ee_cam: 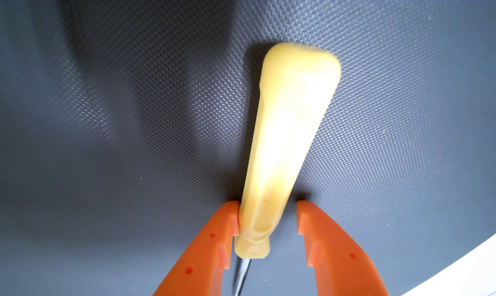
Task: Grab the yellow screwdriver
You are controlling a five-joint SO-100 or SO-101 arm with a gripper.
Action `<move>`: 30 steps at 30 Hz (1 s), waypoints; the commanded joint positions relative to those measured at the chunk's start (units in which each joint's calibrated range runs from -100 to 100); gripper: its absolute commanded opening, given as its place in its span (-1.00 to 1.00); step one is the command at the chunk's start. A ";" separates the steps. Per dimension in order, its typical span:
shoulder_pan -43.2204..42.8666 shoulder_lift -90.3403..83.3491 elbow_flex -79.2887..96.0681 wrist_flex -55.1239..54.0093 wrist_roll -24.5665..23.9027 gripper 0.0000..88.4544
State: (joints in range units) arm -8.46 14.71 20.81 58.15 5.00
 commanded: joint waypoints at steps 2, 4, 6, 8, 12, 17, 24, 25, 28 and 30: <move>0.15 -0.31 0.03 0.48 -0.10 -0.74; -0.01 -0.31 0.03 0.48 0.11 -0.81; -0.01 -0.31 -0.06 0.39 0.11 -0.91; -0.01 -0.57 -0.06 -0.04 0.11 -0.98; -0.01 -0.40 -0.69 -0.04 0.11 -0.98; -0.01 -0.40 -0.69 -0.04 0.11 -0.98; -0.10 -0.57 -0.69 0.05 0.11 -0.98; -0.10 -0.82 -0.69 0.13 0.16 -0.98; -0.10 -1.08 -0.69 0.48 0.16 -0.98; -0.10 -1.16 -0.69 0.48 0.21 -0.98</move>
State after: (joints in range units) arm -8.46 14.71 20.81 58.06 5.00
